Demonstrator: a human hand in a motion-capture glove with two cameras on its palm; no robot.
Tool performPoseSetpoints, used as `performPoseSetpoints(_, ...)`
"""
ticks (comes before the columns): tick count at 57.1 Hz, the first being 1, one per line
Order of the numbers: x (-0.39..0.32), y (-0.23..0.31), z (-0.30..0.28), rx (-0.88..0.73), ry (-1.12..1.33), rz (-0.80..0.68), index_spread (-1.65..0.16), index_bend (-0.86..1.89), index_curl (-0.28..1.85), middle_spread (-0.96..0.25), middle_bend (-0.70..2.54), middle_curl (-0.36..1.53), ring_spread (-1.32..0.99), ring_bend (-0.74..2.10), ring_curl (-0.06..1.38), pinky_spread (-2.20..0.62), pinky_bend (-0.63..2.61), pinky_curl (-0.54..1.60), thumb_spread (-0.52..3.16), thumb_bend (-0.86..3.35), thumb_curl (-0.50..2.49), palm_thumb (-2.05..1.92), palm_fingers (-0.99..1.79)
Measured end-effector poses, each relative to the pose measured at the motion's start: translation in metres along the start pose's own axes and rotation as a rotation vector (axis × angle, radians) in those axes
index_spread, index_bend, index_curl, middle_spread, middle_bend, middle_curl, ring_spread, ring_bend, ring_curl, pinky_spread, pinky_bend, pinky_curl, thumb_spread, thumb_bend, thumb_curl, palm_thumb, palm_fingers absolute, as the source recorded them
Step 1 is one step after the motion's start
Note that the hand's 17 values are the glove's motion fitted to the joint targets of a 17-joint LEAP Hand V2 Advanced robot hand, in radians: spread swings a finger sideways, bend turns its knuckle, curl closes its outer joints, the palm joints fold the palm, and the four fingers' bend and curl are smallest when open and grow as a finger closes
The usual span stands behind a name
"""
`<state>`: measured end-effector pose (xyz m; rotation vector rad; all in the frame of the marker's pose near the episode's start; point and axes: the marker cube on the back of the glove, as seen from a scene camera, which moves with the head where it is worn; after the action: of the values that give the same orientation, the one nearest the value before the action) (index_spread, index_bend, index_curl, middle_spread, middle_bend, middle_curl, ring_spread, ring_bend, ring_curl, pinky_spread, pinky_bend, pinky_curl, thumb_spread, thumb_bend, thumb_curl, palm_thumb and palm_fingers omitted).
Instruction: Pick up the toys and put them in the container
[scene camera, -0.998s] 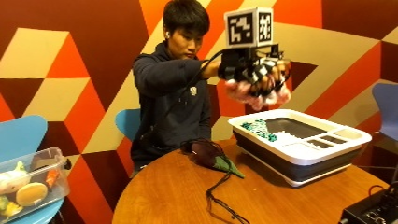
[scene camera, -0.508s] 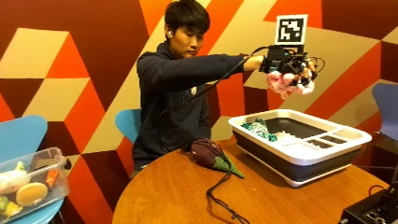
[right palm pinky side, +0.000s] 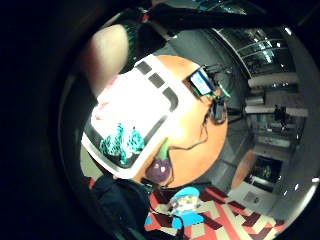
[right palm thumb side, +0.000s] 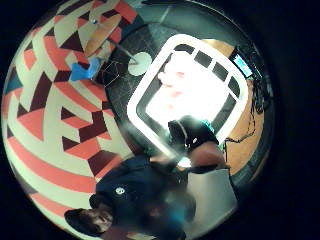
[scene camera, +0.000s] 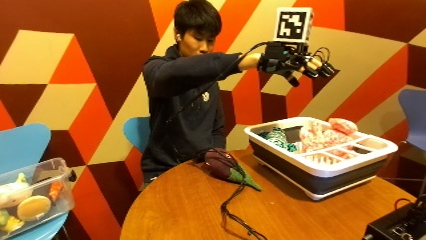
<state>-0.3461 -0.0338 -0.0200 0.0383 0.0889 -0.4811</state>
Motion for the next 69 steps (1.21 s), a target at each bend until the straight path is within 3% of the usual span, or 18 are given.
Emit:
performPoseSetpoints(15,0.076,0.083,0.017,-0.021,0.055,0.062,-0.29,0.12,0.40,-0.06,0.18,0.47,-0.04,0.37,0.38,0.04,0.83,0.30,1.39,0.02,0.61,0.30,-0.08)
performPoseSetpoints(33,0.102,0.193,0.131,-0.154,-0.154,-0.061,-0.24,0.11,0.32,-0.06,0.20,0.45,-0.05,0.33,0.37,0.00,0.80,0.31,1.43,-0.01,0.47,0.28,-0.09)
performPoseSetpoints(53,0.091,0.185,0.254,-0.246,-0.140,-0.105,-0.19,0.12,0.27,-0.03,0.16,0.41,-0.07,0.24,0.35,-0.05,0.78,0.32,1.44,-0.01,0.39,0.26,-0.14)
performPoseSetpoints(63,0.093,0.179,0.279,-0.287,-0.114,-0.096,-0.21,0.14,0.27,-0.03,0.20,0.41,-0.05,0.16,0.33,-0.06,0.71,0.32,1.43,-0.02,0.36,0.21,-0.11)
performPoseSetpoints(69,0.097,0.180,0.289,-0.339,-0.112,-0.100,-0.23,0.17,0.29,-0.04,0.10,0.36,-0.02,0.11,0.28,-0.03,0.84,0.35,1.38,-0.02,0.34,0.18,-0.17)
